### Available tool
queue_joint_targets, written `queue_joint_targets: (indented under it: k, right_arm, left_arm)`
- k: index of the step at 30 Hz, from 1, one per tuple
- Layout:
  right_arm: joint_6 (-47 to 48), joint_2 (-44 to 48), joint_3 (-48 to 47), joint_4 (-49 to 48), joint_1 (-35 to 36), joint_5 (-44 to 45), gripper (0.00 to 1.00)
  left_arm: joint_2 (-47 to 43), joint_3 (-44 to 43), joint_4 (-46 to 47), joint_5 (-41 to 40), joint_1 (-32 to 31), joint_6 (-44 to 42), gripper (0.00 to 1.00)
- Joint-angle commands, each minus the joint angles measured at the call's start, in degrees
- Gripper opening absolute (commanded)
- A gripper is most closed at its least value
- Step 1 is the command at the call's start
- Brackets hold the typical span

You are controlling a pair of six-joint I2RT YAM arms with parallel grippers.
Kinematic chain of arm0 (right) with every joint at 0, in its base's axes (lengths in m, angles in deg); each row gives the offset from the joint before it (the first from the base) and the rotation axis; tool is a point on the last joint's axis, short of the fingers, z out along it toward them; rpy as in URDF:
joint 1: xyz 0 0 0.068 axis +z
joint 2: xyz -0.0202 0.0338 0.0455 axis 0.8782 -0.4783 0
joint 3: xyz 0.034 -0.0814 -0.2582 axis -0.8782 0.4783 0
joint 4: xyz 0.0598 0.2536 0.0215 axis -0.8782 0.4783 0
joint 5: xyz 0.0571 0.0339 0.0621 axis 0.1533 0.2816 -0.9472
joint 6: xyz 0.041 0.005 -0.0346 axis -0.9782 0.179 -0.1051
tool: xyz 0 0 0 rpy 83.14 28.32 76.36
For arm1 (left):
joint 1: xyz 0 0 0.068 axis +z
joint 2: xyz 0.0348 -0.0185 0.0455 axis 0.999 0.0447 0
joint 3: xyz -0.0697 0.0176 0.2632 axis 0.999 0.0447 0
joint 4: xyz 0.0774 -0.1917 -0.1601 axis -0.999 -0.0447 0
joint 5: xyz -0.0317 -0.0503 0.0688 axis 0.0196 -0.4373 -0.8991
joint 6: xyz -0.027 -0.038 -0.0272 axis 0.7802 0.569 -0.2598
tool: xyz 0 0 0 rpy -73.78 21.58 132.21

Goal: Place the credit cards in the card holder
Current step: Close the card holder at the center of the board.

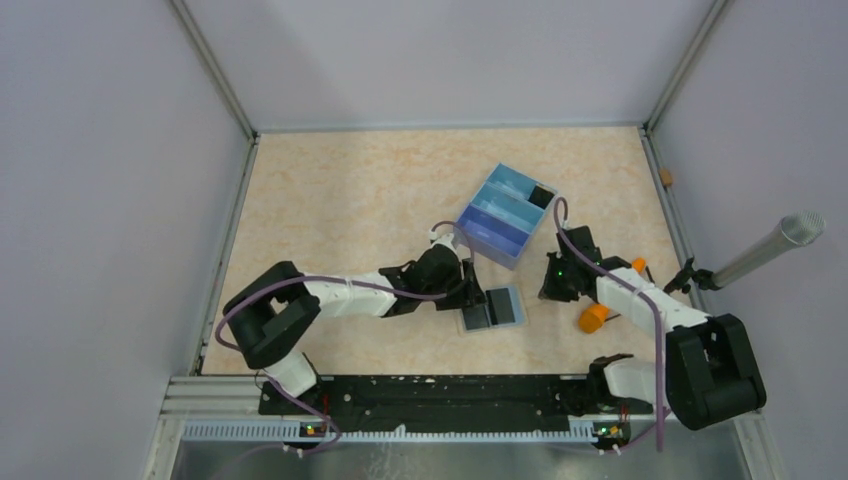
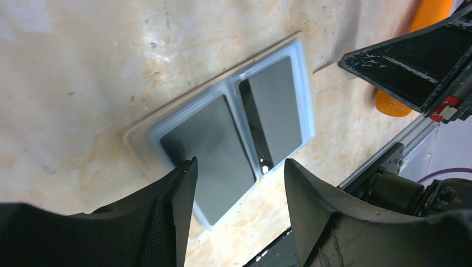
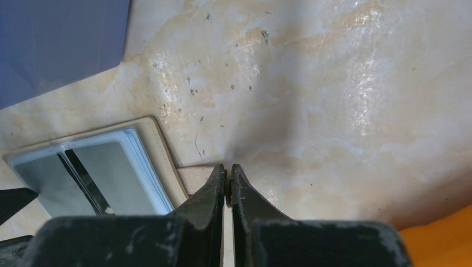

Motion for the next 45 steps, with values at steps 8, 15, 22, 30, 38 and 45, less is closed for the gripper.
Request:
queue_joint_targets:
  k: [8,15,22,30,38,45]
  right_arm:
    - [0.3,7.54,-9.11,7.93,3.8,0.51,0.0]
    - [-3.2,7.17,-13.09,9.61,11.79,3.71,0.0]
    - [-8.11,7.1,-13.35,5.06,19.62,-0.15,0.0]
    - [-13.0,3.17,-12.86,-2.54,27.32,-0.3,0.0]
    - [-16.97,-4.4,-12.55,-11.06,32.86,0.53,0.0]
    - [-16.28,-8.43,-14.74,-14.61,34.66,-1.58,0.17]
  left_arm:
    - [-10.31,5.83,-4.22,0.7,3.9,-2.39,0.61]
    - [-7.72,12.22,6.85,6.89,6.49,0.19,0.49]
    - [-3.75,14.6,16.55,10.4,6.84,2.39,0.35]
    - [-1.32,16.26,21.7,12.07,6.92,4.35,0.32]
    - [-6.64,19.87,17.95,7.79,9.38,3.91,0.38]
    - [-19.22,24.63,5.33,2.87,14.83,0.27,0.55]
